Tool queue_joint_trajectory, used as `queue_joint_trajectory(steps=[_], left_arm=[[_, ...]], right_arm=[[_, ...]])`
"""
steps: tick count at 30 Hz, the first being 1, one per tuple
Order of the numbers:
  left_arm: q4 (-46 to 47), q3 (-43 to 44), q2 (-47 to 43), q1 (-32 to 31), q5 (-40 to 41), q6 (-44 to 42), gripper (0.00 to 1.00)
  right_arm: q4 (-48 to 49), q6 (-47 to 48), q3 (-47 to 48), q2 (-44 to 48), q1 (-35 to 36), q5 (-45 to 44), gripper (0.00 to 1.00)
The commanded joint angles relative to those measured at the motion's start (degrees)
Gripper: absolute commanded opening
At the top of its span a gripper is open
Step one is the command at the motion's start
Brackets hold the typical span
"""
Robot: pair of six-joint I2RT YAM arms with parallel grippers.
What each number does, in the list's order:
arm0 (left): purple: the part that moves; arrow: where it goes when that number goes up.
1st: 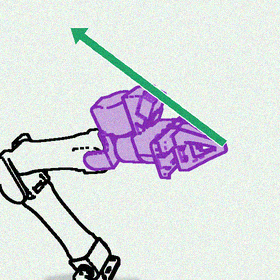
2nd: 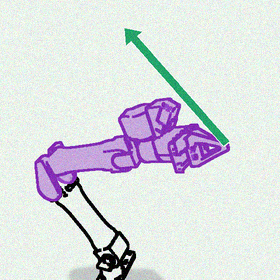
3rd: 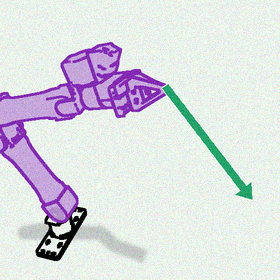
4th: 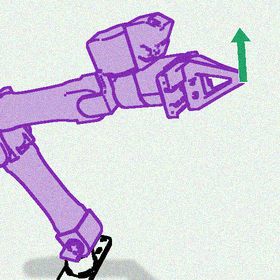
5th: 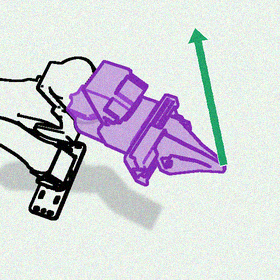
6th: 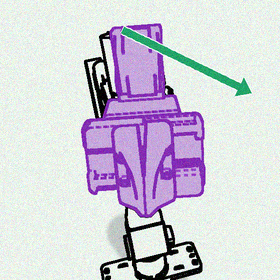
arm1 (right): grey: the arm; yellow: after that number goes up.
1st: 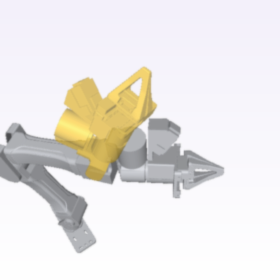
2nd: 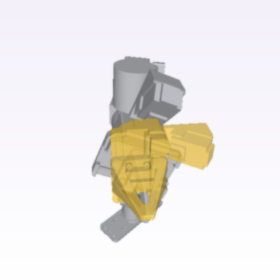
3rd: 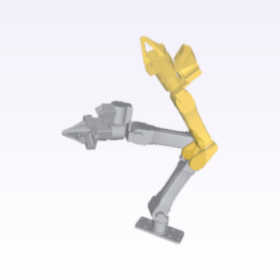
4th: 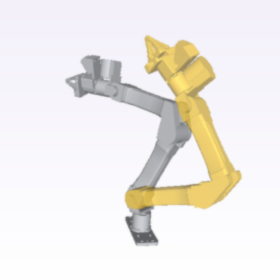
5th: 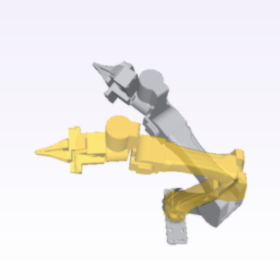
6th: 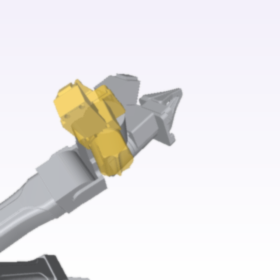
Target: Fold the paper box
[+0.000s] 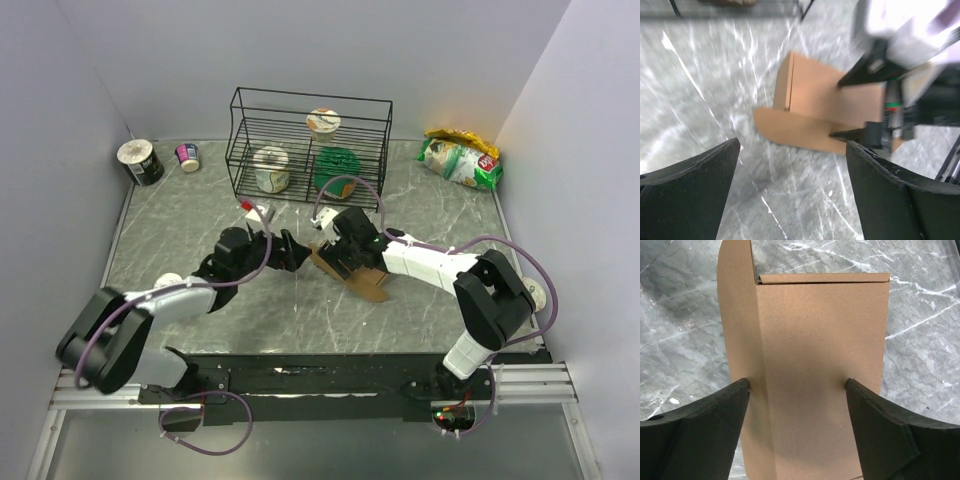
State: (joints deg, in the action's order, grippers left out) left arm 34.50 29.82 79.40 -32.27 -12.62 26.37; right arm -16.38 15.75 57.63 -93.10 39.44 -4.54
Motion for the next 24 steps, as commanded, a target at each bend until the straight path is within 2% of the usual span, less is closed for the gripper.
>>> queue_joint_trajectory(steps=[1, 4, 5, 6, 8, 12, 16, 18, 24], left_arm=[[-2.33, -0.91, -6.87, 2.03, -2.76, -2.11, 0.96], [-3.83, -1.26, -10.05, 2.65, -4.77, -5.18, 0.99], [-4.35, -1.26, -10.05, 3.0, -6.69, -6.23, 0.99], [-4.62, -1.09, -9.53, 3.27, -8.11, -6.59, 0.97], [-4.71, -0.38, -7.86, 3.8, -10.4, -6.86, 0.96], [-2.34, -0.12, -5.31, 3.88, -15.75, -6.07, 0.96], [-3.2, 1.99, -0.57, 3.8, -15.95, -6.07, 0.97], [-4.09, 4.09, 3.38, 3.8, -16.47, -6.15, 0.99], [-3.21, 6.47, 10.07, 3.71, -16.82, -5.8, 0.95]], right_arm=[[-2.69, -0.63, 1.43, 0.55, -0.42, 4.18, 0.77], [-3.92, -1.33, 2.4, 1.95, -0.42, 6.02, 0.81], [-4.36, -1.86, 2.58, 2.65, -0.42, 6.55, 0.85], [-4.97, -2.12, 2.93, 3.53, -0.42, 7.08, 0.95], [-5.76, -2.65, 3.72, 6.08, -0.5, 7.87, 1.0], [-9.19, -3.09, 6.79, 7.49, -1.29, 9.19, 1.0], [-9.63, -2.48, 8.29, 7.06, -2.61, 11.12, 1.0], [-10.6, -1.95, 9.17, 5.83, -4.28, 11.3, 1.0], [-12.8, -1.95, 13.91, 0.56, -11.39, 17.27, 0.98]])
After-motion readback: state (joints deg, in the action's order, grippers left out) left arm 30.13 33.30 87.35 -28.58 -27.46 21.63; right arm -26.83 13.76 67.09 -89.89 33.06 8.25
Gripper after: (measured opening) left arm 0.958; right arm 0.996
